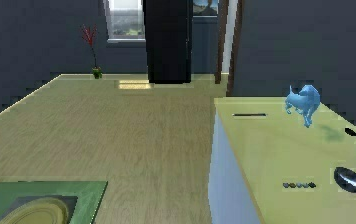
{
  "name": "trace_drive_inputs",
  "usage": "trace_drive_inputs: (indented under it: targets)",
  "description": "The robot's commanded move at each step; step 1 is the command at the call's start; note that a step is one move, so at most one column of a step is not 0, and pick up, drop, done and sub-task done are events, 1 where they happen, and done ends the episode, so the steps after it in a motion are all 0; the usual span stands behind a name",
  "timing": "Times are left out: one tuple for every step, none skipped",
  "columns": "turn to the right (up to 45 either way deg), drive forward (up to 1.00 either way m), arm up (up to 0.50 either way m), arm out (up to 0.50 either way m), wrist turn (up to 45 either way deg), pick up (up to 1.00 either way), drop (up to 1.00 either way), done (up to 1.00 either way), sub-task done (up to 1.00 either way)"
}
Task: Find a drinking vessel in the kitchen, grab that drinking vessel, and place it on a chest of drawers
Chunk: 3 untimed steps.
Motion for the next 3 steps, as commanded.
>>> trace_drive_inputs:
  targets:
    - [0.0, 0.0, 0.0, 0.0, 27.0, 0.0, 0.0, 0.0, 0.0]
    - [0.0, 0.0, -0.16, 0.0, 0.0, 0.0, 0.0, 0.0, 0.0]
    - [0.0, 0.0, 0.0, 0.0, 0.0, 1.0, 0.0, 0.0, 0.0]
